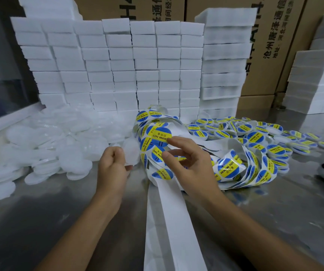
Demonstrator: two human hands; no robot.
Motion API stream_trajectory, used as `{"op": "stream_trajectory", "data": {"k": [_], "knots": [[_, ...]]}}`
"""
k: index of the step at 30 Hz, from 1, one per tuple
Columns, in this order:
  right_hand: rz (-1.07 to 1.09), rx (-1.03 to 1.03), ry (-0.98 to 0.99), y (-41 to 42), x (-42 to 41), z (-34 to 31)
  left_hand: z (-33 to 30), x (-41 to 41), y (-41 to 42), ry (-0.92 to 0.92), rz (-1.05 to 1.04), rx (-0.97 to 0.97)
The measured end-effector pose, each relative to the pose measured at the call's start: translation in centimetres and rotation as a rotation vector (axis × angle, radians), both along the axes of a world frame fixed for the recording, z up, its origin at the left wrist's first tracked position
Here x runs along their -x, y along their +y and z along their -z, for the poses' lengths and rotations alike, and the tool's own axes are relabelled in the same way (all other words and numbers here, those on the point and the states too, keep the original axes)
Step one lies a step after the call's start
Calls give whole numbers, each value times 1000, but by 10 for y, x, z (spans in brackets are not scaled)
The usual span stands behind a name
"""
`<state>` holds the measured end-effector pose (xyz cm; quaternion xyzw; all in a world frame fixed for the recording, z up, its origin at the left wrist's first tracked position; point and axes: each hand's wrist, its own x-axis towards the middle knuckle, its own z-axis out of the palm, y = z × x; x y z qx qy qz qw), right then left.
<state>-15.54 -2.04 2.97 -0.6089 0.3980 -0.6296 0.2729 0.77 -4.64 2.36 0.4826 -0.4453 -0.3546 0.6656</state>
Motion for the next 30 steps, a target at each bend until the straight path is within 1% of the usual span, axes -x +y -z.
{"op": "stream_trajectory", "data": {"k": [3,4,5,8,13,16,17,19,25,30], "knots": [[-17,4,21,0,-1,2,-13,7,10,333,261,-13],[-9,-2,31,0,-1,2,-15,8,14,400,339,-19],[1,-10,42,-1,-1,3,-17,10,16,430,394,-25],[26,-15,77,-2,0,4,-18,14,19,403,449,-38],[117,28,100,-5,0,8,-14,14,18,327,457,-42],[141,30,94,-6,1,9,-11,11,18,189,413,4],[144,34,97,-7,1,9,-10,12,18,169,413,6],[154,41,89,-7,0,9,-8,12,19,179,418,-3],[281,7,-119,-17,16,4,-8,3,15,328,381,-44],[242,-74,-261,-21,23,2,-6,2,13,379,375,-85]]}}
